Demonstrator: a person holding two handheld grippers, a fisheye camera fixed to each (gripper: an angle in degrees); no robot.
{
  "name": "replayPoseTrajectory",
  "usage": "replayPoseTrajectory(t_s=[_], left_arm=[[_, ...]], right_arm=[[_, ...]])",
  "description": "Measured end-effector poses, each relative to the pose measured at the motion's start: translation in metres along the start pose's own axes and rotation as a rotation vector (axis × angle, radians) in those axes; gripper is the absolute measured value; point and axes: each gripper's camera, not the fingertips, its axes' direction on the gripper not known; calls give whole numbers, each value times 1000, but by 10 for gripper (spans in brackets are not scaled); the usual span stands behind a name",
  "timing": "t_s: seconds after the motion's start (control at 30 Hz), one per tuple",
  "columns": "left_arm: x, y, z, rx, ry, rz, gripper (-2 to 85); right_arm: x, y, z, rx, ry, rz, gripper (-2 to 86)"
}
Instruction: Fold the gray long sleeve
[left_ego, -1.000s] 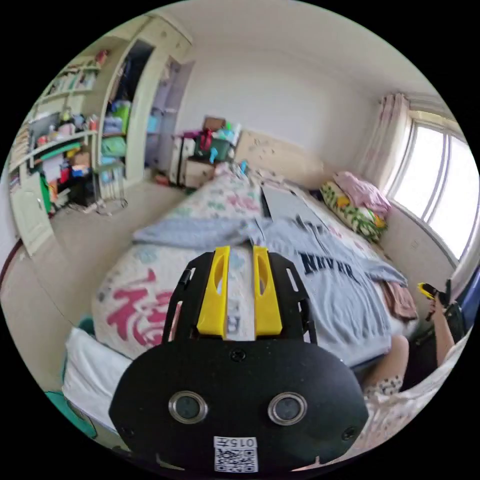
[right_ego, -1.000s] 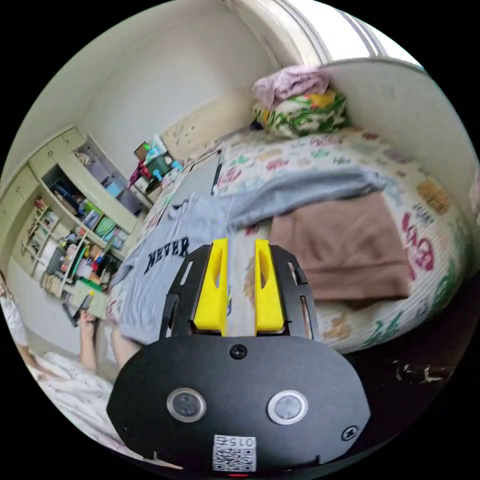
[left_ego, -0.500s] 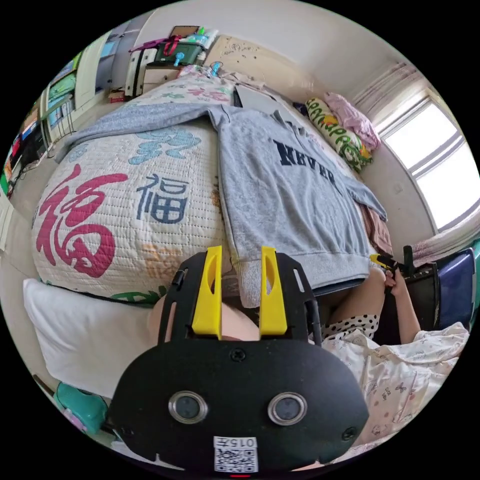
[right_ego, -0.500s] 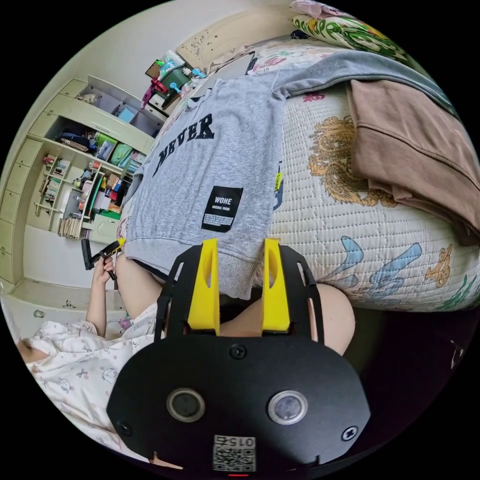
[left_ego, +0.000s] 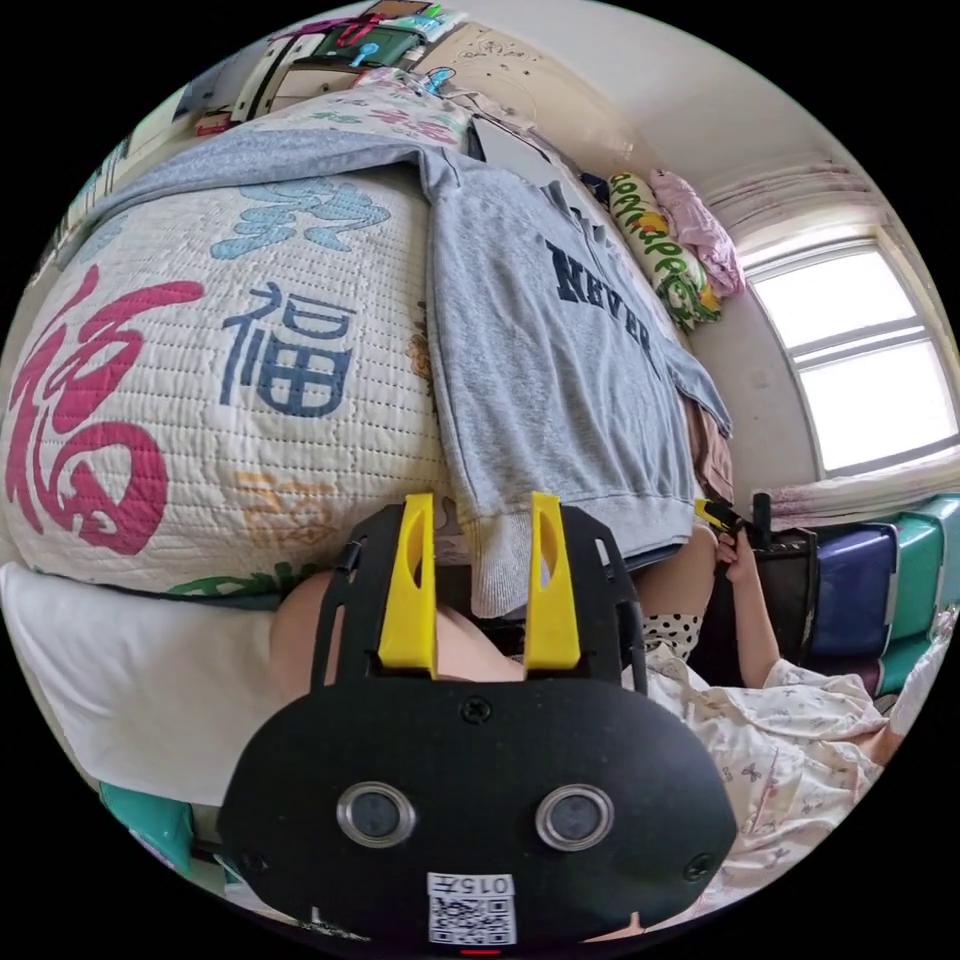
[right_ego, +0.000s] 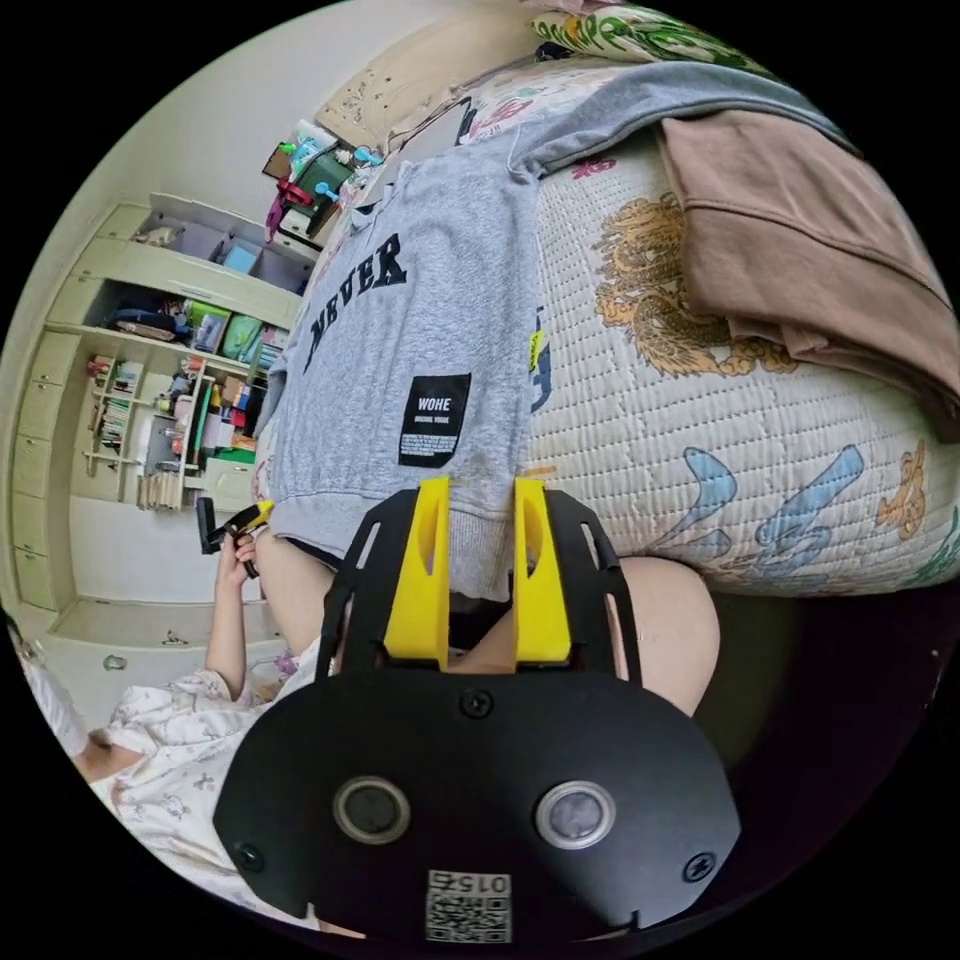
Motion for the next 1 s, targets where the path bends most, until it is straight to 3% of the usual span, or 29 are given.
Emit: replayPoseTrajectory(t_s=[0.33,0.6,1.0], left_arm=[[-27,-5,9,44,78,-50,131],[-39,-1,12,89,125,-60,85],[-22,-31,36,-39,19,-52,81]], right_arm=[[-12,-10,-17,-15,11,11,99],[-46,-15,0,-60,249,-90,87],[-26,-20,15,-64,188,-49,92]])
